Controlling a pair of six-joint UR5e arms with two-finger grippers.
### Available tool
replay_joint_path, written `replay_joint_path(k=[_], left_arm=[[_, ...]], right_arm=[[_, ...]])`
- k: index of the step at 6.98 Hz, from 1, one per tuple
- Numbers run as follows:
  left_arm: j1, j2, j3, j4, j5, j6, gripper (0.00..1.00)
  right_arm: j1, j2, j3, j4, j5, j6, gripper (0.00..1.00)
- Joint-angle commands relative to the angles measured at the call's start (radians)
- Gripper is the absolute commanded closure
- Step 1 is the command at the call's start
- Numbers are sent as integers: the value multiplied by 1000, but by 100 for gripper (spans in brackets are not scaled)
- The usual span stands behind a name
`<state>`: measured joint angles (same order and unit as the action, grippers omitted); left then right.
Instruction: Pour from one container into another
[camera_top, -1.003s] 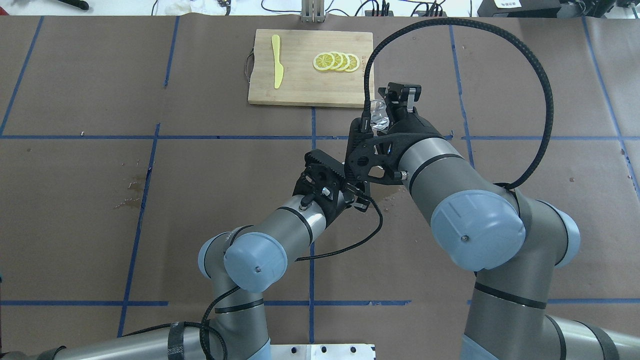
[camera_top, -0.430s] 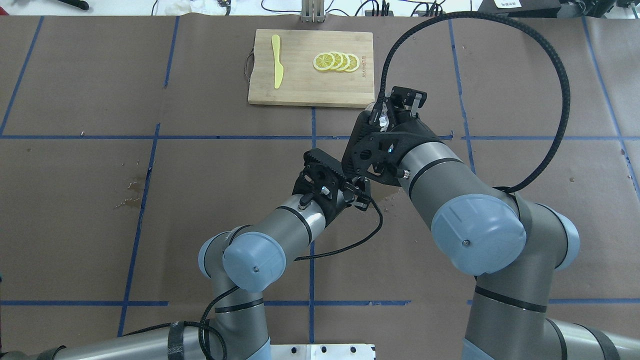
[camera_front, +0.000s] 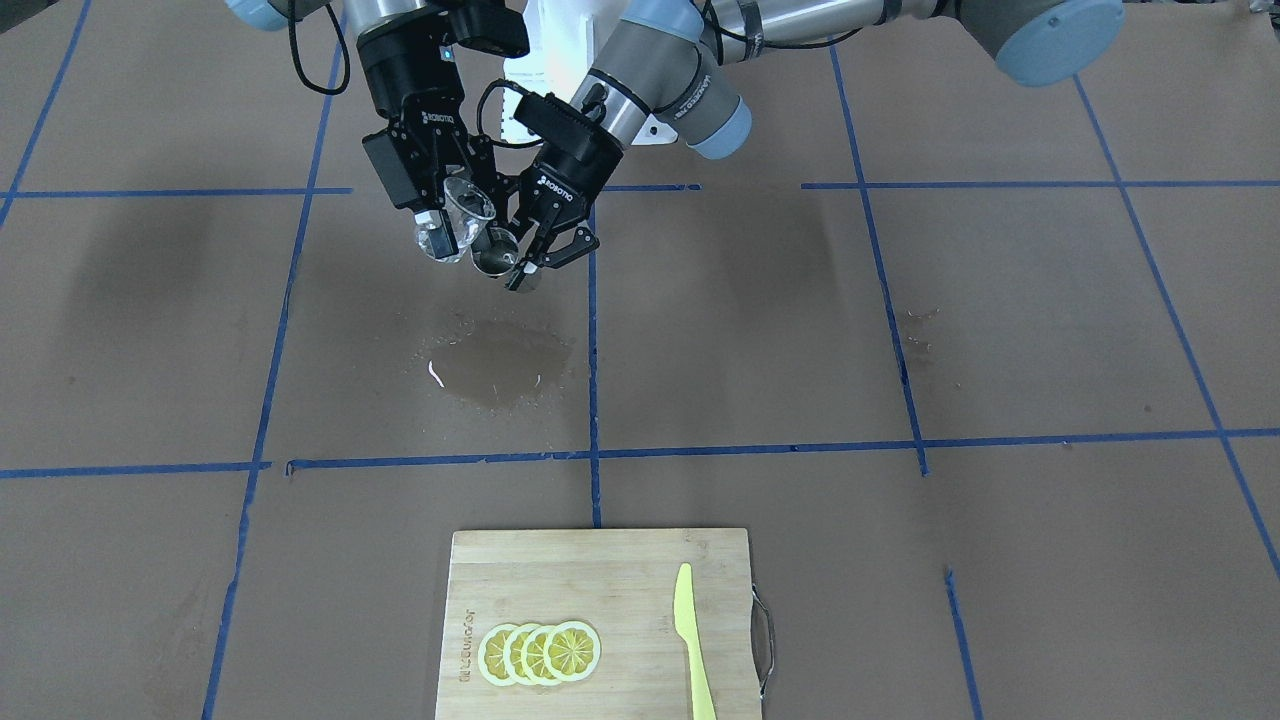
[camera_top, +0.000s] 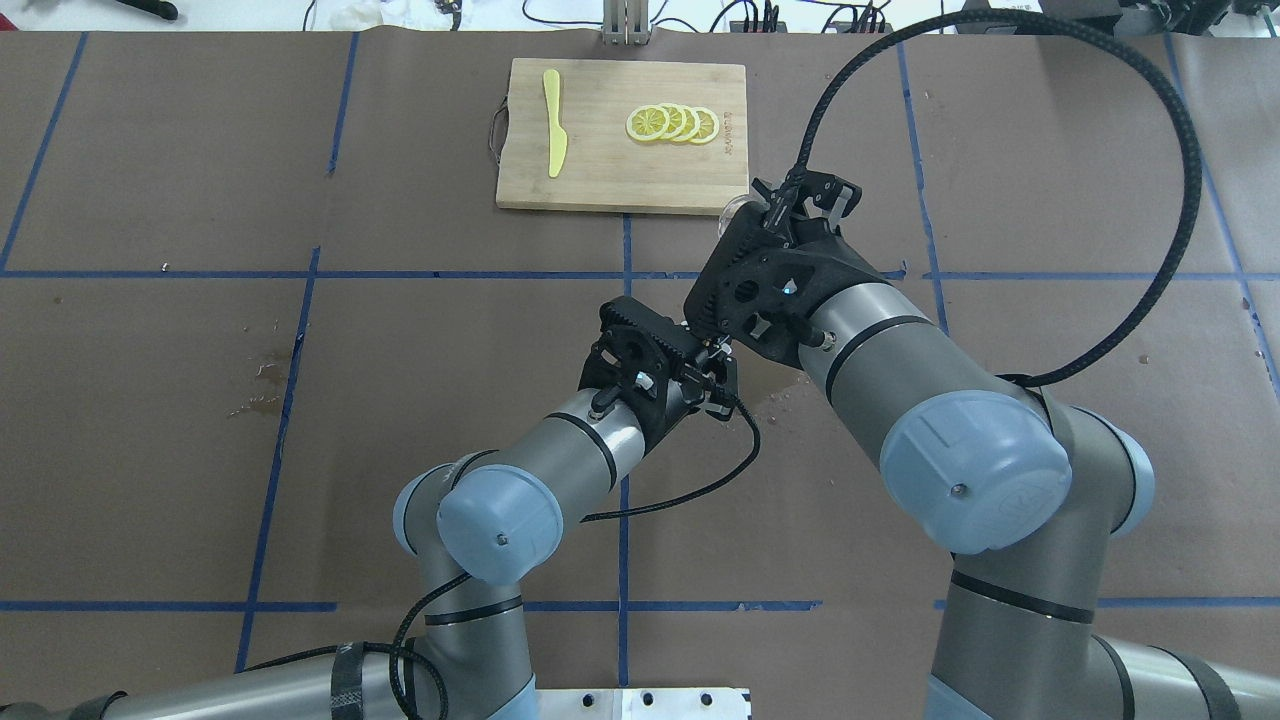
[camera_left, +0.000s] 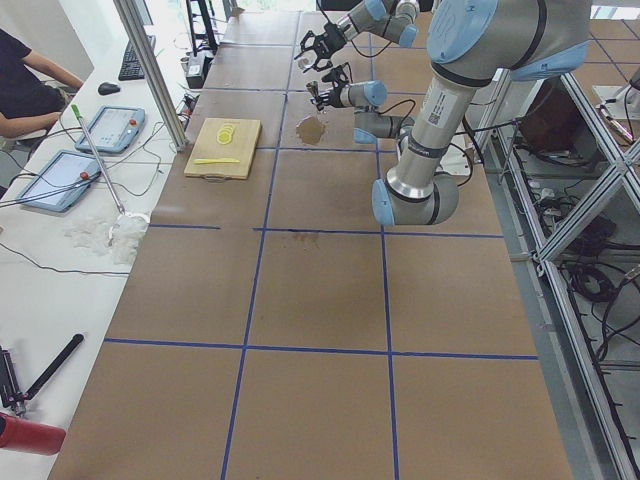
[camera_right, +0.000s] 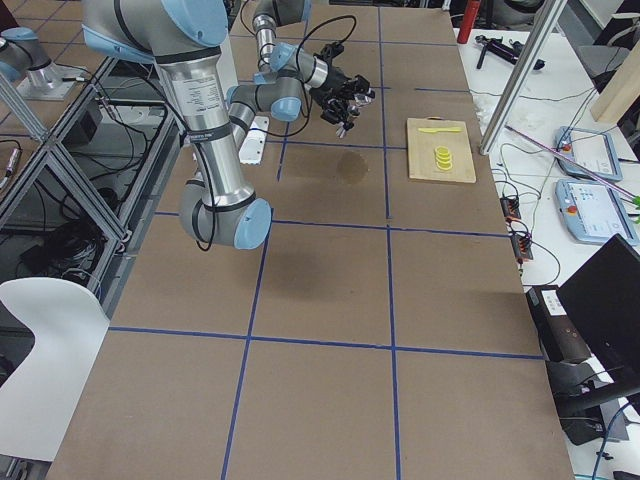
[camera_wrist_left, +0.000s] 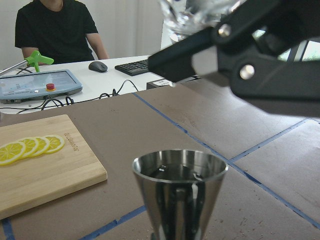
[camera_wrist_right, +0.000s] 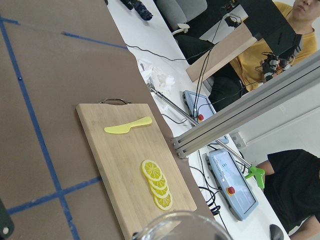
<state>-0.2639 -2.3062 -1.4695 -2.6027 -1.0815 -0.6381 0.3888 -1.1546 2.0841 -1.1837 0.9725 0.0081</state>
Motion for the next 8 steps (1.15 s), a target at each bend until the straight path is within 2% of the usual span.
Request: replay_joint_path(k=[1, 2, 6, 8], left_arm=[[-3, 2, -5, -8, 0, 0, 100], [-8, 2, -6, -8, 0, 0, 100], [-50, 25, -26, -54, 9, -12, 100], [-87, 115, -46, -54, 15, -69, 100]], right_arm=[[45, 1, 1, 12, 2, 90, 100], [71, -5, 1, 12, 2, 160, 100], [122, -40, 14, 12, 3, 639, 100], [134, -53, 14, 10, 5, 830, 100]])
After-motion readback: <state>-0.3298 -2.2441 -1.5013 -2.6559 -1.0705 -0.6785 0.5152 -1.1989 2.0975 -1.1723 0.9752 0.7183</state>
